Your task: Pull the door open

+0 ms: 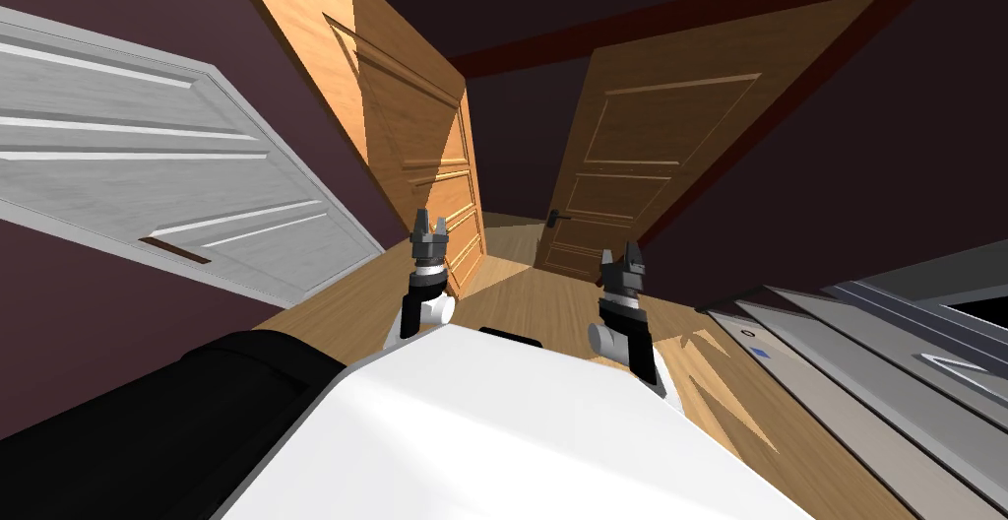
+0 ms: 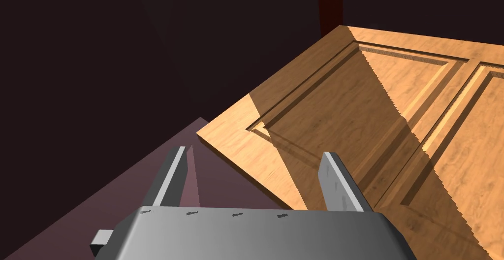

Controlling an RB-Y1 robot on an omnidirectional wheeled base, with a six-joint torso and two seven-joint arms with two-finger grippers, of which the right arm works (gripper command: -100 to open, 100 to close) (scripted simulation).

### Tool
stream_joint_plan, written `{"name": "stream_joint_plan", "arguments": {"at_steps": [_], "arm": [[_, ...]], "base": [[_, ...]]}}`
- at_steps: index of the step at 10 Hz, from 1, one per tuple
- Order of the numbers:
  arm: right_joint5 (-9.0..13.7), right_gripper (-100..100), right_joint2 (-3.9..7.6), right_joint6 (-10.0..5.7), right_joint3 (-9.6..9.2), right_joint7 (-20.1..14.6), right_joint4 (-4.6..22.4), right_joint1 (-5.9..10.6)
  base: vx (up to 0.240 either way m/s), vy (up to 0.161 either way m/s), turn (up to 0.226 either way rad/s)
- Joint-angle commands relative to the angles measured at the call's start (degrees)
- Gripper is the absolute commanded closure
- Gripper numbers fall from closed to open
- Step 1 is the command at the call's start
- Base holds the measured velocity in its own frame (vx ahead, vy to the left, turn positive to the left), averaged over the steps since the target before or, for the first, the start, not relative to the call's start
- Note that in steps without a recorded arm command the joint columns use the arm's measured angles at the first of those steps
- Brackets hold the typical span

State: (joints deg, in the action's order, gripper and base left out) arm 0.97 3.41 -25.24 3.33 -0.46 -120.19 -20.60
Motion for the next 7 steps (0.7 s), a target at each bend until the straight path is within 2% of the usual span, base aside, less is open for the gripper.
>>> {"name": "stream_joint_plan", "arguments": {"at_steps": [1,7], "arm": [[0.3,-100,0.43,-0.26,-0.12,-0.2,2.4,1.04],[1.3,-100,1.84,-0.53,-0.64,-0.9,12.7,6.89]], "base": [[0.093,-0.002,-0.022],[0.097,-0.002,-0.022]]}}
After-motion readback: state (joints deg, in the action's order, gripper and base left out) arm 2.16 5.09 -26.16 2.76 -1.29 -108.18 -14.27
